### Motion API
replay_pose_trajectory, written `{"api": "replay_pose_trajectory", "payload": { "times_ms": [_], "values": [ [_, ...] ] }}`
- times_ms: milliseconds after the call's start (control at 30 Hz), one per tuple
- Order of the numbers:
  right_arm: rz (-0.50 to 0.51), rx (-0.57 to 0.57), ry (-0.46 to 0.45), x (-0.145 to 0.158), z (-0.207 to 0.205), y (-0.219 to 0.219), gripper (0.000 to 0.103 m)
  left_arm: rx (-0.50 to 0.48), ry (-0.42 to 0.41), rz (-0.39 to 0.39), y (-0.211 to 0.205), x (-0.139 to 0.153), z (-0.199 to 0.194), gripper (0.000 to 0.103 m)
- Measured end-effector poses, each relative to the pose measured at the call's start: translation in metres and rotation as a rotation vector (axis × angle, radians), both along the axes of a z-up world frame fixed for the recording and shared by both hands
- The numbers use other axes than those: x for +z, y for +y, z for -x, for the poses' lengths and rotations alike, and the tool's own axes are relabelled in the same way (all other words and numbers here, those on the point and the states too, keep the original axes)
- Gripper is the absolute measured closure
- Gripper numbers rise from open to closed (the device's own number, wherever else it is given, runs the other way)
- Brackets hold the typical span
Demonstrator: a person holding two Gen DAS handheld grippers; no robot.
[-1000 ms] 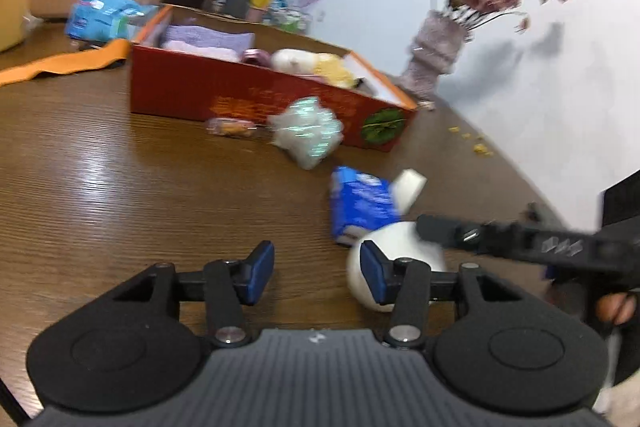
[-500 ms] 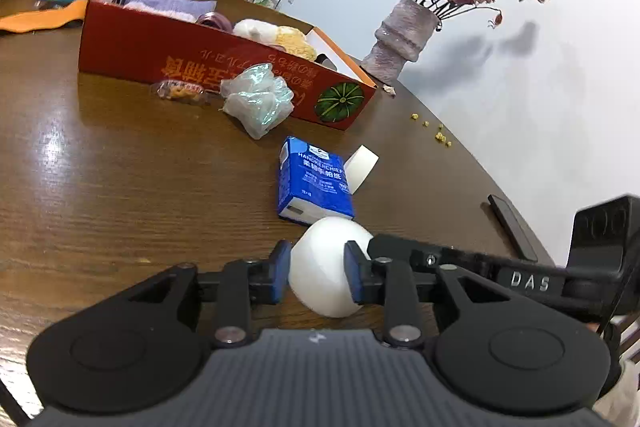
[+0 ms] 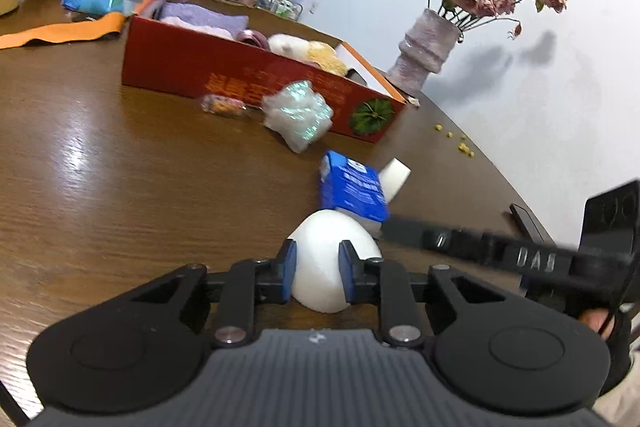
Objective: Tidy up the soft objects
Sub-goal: 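Grasp the white foam cylinder with the right tool while the left tool grasps it too, then grasp the clear plastic bag with the right tool while the left tool holds the cylinder, then carry the foam cylinder and plastic bag into the box and release them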
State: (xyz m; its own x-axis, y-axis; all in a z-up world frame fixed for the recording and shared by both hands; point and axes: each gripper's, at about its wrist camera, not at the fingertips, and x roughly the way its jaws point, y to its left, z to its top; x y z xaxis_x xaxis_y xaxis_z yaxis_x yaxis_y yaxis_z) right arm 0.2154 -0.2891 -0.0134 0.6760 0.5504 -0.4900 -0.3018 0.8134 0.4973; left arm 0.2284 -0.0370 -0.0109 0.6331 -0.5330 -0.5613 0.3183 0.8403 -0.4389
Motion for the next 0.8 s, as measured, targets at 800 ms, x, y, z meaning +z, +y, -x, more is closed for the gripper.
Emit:
{"api": "replay_pose_trajectory", "payload": {
  "times_ms": [800],
  "values": [
    [0.304, -0.071, -0.086, -0.001, -0.122, 0.059, 0.072, 0.133, -0.050, 0.026, 0.055, 0.011, -0.067, 0.082]
  ]
}}
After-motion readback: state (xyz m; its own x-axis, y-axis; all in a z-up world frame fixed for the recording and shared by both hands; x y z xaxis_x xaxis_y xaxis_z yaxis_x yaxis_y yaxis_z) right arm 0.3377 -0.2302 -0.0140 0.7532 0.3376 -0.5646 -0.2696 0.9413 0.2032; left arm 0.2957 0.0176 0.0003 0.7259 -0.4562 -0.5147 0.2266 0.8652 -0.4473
